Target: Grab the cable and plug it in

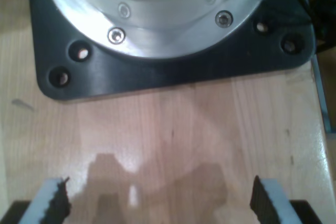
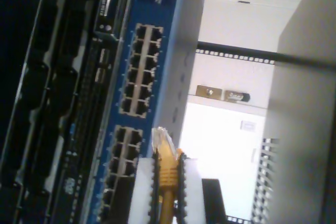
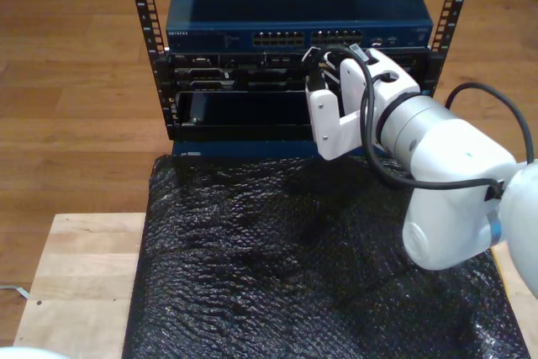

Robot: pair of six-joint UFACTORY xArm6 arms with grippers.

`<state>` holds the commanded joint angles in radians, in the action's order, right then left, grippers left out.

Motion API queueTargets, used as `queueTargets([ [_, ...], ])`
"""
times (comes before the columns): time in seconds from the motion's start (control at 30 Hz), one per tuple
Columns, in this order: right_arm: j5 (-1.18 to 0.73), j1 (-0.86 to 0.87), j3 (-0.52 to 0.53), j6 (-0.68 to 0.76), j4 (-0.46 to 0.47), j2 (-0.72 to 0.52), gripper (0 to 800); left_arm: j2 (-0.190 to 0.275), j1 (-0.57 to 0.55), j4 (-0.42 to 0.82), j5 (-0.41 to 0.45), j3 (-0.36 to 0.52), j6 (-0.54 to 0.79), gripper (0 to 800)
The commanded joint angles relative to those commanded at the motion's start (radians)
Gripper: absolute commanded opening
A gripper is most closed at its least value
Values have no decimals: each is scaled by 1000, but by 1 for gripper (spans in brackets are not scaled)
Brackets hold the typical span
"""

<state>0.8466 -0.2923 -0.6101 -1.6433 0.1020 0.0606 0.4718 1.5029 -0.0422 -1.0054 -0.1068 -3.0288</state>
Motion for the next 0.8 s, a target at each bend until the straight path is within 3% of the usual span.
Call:
queueTargets([
  [0.1, 77, 6, 0, 0, -43, 38, 0, 0, 0, 0, 0, 0, 0, 800],
  [0.27, 204, 0, 8, -6, -190, 86, 0, 0, 0, 0, 0, 0, 0, 800],
  [0.53, 242, 2, -3, 2, -209, 124, 0, 0, 0, 0, 0, 0, 0, 800],
  [0.67, 333, 2, -6, 2, -282, 167, 0, 0, 0, 0, 0, 0, 0, 800],
  [0.8, 362, 0, -51, 3, -299, 196, 0, 0, 0, 0, 0, 0, 0, 800],
])
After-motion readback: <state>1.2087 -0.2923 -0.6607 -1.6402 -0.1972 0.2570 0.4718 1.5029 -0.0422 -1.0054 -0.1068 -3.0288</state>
